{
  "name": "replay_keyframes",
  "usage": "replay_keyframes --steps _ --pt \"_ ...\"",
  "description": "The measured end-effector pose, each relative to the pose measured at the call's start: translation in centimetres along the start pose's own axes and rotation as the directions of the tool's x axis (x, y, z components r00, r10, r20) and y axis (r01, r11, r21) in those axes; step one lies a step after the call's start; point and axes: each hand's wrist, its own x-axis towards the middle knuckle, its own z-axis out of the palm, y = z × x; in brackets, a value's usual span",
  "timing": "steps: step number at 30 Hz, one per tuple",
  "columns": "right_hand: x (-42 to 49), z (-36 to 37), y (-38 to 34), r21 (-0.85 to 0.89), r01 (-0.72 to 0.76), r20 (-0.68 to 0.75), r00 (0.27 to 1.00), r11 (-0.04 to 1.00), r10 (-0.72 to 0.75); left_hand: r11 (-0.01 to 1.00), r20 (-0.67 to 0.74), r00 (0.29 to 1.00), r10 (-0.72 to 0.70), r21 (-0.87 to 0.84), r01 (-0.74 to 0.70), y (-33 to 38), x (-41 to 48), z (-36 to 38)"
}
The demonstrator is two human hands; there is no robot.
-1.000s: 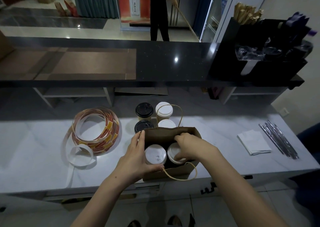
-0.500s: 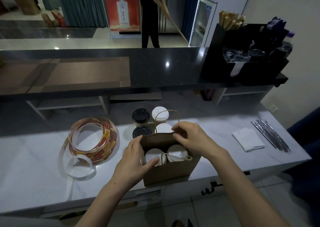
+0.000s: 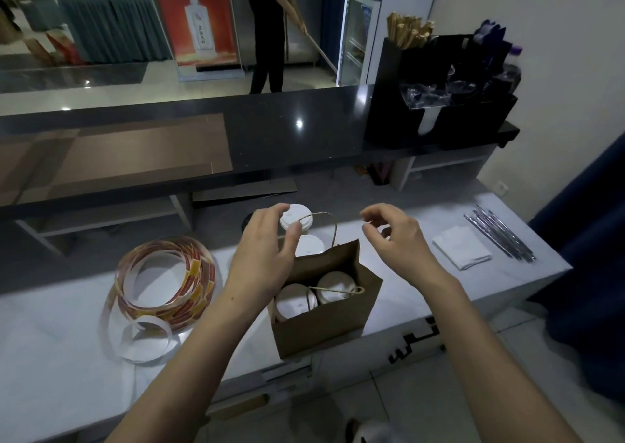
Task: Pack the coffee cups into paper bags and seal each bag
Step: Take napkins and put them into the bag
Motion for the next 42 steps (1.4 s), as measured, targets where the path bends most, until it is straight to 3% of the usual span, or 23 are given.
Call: replay_keyframes --steps 12,25,34,42 --pt "3.4 -5.4 7.5 0.05 -0.061 -0.072 0.995 0.997 0.065 0.979 -0.011 0.981 0.191 0.076 -0.19 9.4 4.1 7.5" --pt "9.0 -13.6 23.6 0.027 -0.107 0.046 0.993 0.994 0.105 0.995 0.08 0.994 0.079 0.053 -0.084 17.9 10.8 24.7" --pt "10.0 -15.6 34.0 -0.03 -0.186 0.133 0.973 0.982 0.188 0.997 0.218 0.973 -0.071 0.043 0.063 17.4 12.3 36.8" --pt "8.3 -16.4 40.5 -0.127 -0.249 0.224 0.936 0.96 0.272 0.97 0.363 0.9 -0.242 0.064 0.235 14.5 10.9 44.0"
